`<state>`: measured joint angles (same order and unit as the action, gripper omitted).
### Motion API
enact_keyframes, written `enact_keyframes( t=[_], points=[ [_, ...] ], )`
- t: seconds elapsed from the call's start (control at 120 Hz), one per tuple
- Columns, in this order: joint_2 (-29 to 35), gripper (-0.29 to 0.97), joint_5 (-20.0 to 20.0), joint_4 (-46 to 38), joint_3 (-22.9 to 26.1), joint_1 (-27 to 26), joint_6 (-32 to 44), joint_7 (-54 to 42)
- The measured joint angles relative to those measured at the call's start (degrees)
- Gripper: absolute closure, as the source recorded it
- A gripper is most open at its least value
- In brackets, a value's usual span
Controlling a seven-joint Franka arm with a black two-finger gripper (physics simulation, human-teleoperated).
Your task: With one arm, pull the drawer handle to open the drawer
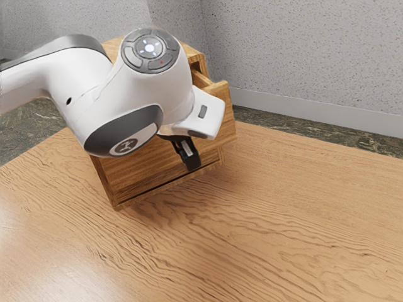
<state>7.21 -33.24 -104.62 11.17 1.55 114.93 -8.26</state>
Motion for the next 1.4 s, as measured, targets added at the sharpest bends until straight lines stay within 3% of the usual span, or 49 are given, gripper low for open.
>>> enact_keyframes(
  t=[1.4],
  points=[
    [4.78,0.01,2.2,-2.87,7.04,-0.05,-0.31,3.86]
  ],
)
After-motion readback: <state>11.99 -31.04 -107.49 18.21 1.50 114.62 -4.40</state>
